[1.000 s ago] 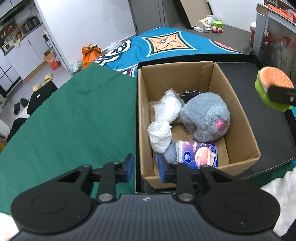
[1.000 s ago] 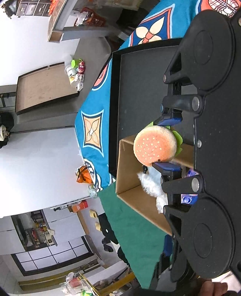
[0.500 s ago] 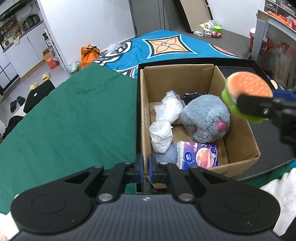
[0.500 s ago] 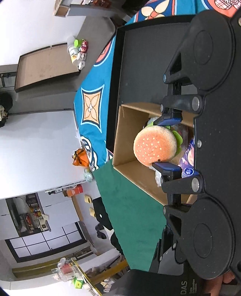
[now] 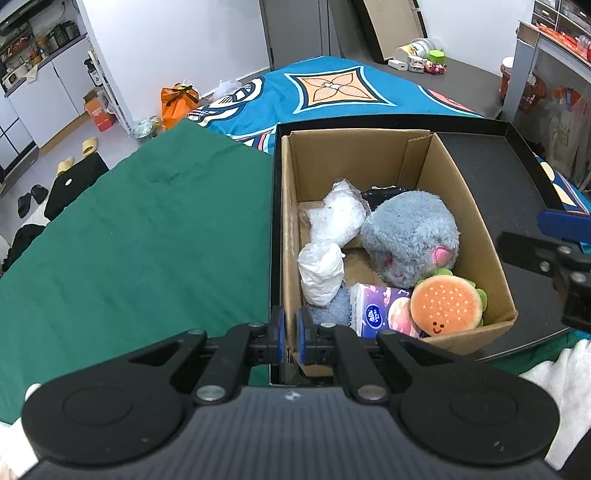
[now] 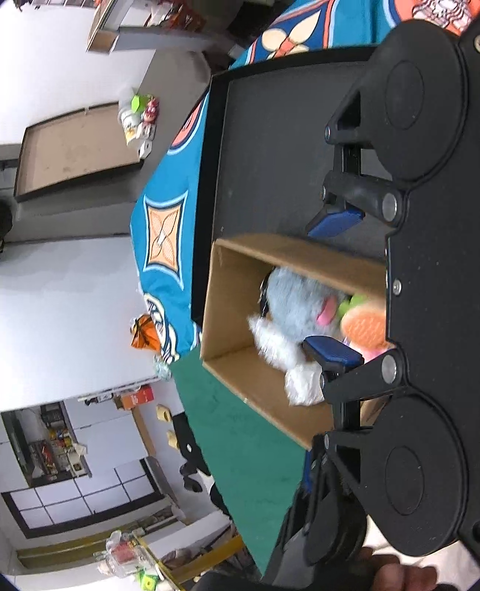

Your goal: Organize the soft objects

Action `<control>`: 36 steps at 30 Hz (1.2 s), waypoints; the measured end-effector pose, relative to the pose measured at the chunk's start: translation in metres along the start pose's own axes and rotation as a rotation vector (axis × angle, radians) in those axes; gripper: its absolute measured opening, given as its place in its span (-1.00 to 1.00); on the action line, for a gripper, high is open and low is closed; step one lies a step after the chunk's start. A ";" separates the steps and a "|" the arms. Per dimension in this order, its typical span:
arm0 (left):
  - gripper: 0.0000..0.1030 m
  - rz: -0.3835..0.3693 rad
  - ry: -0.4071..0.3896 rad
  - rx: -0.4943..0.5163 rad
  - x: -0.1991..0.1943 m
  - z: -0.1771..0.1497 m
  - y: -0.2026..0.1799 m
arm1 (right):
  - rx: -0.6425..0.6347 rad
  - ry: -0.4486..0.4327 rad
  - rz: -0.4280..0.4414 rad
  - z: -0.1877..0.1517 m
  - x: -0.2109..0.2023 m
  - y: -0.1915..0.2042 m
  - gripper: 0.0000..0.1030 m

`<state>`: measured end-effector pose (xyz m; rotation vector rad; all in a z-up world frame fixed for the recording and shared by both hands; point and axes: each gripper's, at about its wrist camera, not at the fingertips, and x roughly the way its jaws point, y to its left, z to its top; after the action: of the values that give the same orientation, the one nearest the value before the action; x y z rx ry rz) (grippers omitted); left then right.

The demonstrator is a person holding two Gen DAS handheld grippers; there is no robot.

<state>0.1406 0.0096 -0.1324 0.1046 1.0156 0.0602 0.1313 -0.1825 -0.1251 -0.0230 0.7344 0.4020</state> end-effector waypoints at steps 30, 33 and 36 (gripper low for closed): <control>0.46 -0.085 -0.100 0.152 -0.071 0.013 -0.043 | 0.188 0.014 -0.066 -0.006 -0.081 -0.077 0.89; 0.56 -0.099 -0.116 0.140 -0.083 0.015 -0.043 | 0.187 0.007 -0.080 -0.007 -0.087 -0.078 0.99; 0.62 -0.111 -0.122 0.131 -0.091 0.014 -0.041 | 0.191 -0.001 -0.090 -0.007 -0.093 -0.079 1.00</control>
<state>0.1043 -0.0410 -0.0526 0.1693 0.9015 -0.1133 0.0936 -0.2892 -0.0791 0.1238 0.7657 0.2453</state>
